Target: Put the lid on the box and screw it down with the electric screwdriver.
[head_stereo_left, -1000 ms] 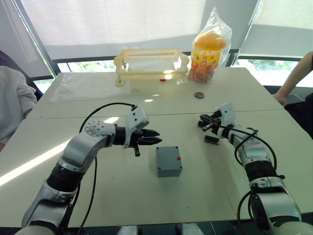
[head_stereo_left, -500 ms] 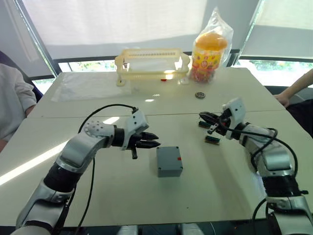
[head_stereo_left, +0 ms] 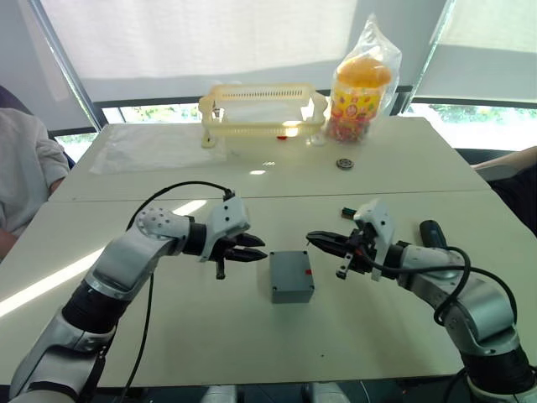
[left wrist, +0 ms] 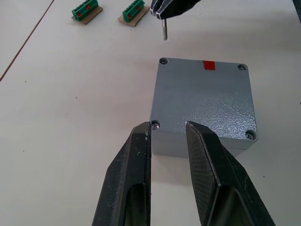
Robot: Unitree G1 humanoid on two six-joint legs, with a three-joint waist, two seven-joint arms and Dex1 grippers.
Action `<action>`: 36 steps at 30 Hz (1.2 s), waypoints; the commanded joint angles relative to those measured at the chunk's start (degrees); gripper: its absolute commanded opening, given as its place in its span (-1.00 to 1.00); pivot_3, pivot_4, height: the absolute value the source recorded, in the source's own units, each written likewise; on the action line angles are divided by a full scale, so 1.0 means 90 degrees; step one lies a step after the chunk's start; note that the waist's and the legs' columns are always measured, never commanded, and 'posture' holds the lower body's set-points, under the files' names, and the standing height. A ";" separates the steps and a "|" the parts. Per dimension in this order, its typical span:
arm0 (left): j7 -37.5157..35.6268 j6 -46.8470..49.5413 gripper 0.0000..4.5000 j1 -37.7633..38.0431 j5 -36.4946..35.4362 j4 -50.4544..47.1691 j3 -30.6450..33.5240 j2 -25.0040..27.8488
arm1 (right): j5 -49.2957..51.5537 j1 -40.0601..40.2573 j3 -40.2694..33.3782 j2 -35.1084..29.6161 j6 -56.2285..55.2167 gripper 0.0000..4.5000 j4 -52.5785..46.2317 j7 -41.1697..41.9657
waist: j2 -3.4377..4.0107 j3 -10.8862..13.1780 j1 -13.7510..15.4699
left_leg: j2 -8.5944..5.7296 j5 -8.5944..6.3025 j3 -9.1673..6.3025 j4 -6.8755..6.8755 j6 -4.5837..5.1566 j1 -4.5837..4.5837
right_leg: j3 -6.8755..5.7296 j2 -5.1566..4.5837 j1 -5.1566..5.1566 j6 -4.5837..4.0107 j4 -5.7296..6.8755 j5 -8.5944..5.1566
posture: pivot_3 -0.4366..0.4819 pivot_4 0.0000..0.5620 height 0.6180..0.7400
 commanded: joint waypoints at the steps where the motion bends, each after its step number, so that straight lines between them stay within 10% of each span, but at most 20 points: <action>1: 0.0020 -0.0080 -0.50 -0.0011 0.0035 -0.0117 0.0046 0.0012 | -0.0133 -0.0041 0.0131 -0.0034 -0.0249 -0.98 -0.0020 0.0060 | 0.0000 0.0000 -0.0004 | 0.0000 0.0000 0.0000 0.0000 0.0000 0.0000 | 0.0000 0.0000 0.0000 0.0000 0.0000 0.0000 | -0.05 -0.47 1.00; 36: 0.0136 -0.0054 -0.50 0.0060 0.0031 -0.0164 0.0064 -0.0040 | -0.0680 -0.0090 0.0560 0.0054 -0.0736 -0.98 0.0586 0.0331 | -0.0002 0.0001 -0.0004 | 0.0000 0.0000 0.0000 0.0000 0.0000 0.0000 | 0.0000 0.0000 -0.0001 0.0002 0.0001 0.0001 | -0.05 -0.47 1.00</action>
